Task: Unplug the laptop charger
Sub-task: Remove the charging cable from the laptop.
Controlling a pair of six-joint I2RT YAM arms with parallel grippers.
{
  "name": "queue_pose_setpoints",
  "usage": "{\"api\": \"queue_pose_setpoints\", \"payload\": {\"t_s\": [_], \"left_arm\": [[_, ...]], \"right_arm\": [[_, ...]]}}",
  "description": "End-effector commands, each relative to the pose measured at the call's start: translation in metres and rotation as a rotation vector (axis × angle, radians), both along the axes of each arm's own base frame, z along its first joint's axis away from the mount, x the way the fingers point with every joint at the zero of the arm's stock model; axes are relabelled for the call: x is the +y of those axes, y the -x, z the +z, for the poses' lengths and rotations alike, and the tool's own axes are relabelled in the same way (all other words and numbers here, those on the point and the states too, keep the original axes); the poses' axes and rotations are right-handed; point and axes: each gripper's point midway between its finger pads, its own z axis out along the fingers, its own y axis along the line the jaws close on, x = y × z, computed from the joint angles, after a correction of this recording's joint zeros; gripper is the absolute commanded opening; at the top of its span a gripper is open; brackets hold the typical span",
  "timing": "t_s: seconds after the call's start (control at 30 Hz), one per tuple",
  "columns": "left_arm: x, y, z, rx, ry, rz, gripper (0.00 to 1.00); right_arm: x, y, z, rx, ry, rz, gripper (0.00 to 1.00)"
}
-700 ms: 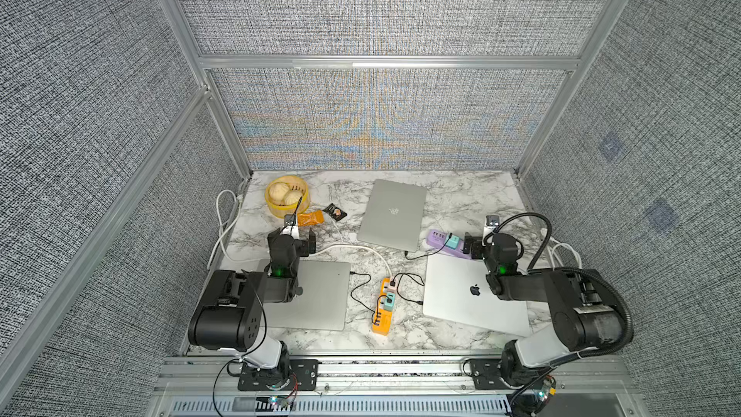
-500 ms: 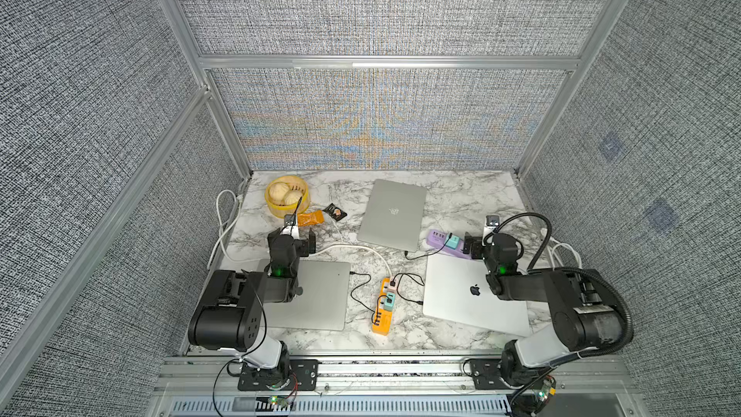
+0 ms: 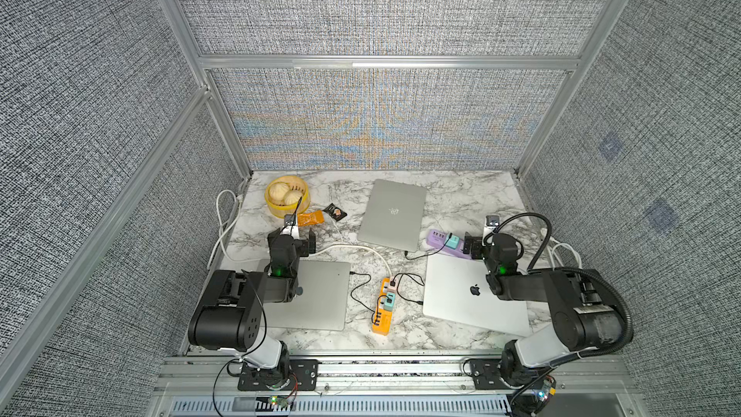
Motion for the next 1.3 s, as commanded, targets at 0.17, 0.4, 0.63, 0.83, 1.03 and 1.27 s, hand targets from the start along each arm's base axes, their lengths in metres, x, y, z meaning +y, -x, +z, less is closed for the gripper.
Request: {"api": "queue_pose_setpoints", "payload": {"t_s": [0.17,0.4,0.63,0.83,1.03,1.27], "left_arm": [[-0.001,-0.001,0.004,-0.011,0.001,-0.006,1.00],[0.006,0.008,0.036,-0.053,-0.010,0.031,1.00],[0.004,0.028,0.088,0.060,0.093,0.052,1.00],[-0.004,0.057,0.100,0.236,0.281,0.086,1.00],[-0.033,0.083,0.076,0.460,0.575,0.102,1.00],[-0.076,0.103,0.033,0.671,0.916,0.066,0.93]], "right_arm": [[0.000,-0.001,0.005,-0.024,-0.008,-0.001,0.99],[-0.005,0.020,0.031,-0.107,0.000,-0.025,0.99],[-0.030,0.046,0.078,-0.137,0.030,-0.169,0.99],[-0.012,0.052,0.141,-0.128,0.049,-0.138,0.99],[0.068,0.044,0.177,0.003,0.137,0.125,0.99],[0.225,0.059,0.179,0.131,0.119,0.667,0.99]]}}
